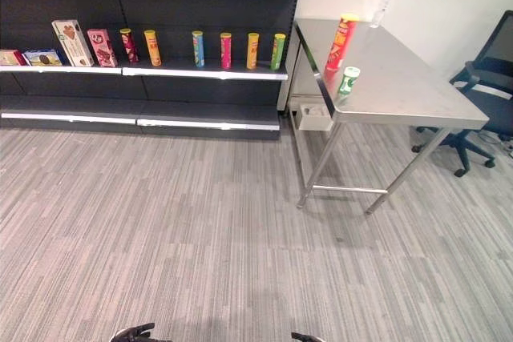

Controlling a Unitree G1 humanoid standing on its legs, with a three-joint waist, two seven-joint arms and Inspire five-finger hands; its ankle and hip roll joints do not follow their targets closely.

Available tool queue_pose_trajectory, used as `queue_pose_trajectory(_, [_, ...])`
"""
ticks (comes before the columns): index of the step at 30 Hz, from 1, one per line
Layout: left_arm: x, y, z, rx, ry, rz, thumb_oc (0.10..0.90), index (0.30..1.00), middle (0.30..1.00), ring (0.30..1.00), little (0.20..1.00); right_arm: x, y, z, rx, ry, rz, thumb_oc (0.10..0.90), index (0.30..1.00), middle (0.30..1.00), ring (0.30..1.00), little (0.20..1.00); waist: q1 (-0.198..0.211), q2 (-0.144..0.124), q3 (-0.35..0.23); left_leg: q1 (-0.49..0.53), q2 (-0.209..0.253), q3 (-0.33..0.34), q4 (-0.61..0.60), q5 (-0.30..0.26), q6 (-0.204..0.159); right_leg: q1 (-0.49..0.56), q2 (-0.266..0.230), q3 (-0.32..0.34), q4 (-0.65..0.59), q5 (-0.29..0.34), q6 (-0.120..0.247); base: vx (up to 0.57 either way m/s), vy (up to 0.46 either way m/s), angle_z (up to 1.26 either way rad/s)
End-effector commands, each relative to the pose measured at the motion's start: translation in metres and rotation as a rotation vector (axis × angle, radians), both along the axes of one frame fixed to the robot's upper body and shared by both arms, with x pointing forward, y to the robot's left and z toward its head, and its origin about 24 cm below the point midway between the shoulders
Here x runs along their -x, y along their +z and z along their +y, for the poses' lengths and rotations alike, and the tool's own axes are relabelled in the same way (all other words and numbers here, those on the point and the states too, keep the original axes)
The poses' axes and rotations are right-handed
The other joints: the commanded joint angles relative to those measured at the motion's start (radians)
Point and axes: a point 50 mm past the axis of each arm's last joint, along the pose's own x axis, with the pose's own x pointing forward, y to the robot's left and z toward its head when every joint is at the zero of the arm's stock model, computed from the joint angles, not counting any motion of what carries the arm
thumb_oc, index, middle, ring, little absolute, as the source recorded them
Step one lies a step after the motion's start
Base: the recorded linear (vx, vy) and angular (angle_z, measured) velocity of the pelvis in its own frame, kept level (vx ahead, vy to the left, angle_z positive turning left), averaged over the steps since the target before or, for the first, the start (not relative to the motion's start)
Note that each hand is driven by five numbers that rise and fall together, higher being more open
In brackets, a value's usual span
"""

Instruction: Put the goods on the table back onto the shelves and tidy them up.

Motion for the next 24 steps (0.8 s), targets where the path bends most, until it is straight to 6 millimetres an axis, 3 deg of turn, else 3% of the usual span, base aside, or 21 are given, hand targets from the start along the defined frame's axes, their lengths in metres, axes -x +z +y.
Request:
queue_pose_trajectory(1, [-0.0076,0.0027,0.0066,-0.032,-0.055,-0.009,0.8,0.9,0.9,0.9,0.9,-0.0137,0.0053,-0.0103,0.042,0.013,-0.041,0.8,0.9,0.9,0.9,0.9,-0.003,-0.041,-0.029,0.003,0.01,-0.023,-0.027,-0.027,-0.029,-0.002,-0.074,-0.002,0.011,0.019,0.101,0.0,0.0,0.0])
queue_pose_trajectory(24, [-0.0022,0.0021,0.0102,-0.042,-0.026,0.01,0.8,0.9,0.9,0.9,0.9,-0.0055,0.0045,-0.0154,0.058,-0.027,-0.019,0.8,0.9,0.9,0.9,0.9,-0.011,-0.043,-0.019,0.002,0.015,-0.024,-0.027,-0.028,-0.03,-0.007,-0.067,0.007,0.011,0.019,0.097,0.0,0.0,0.0])
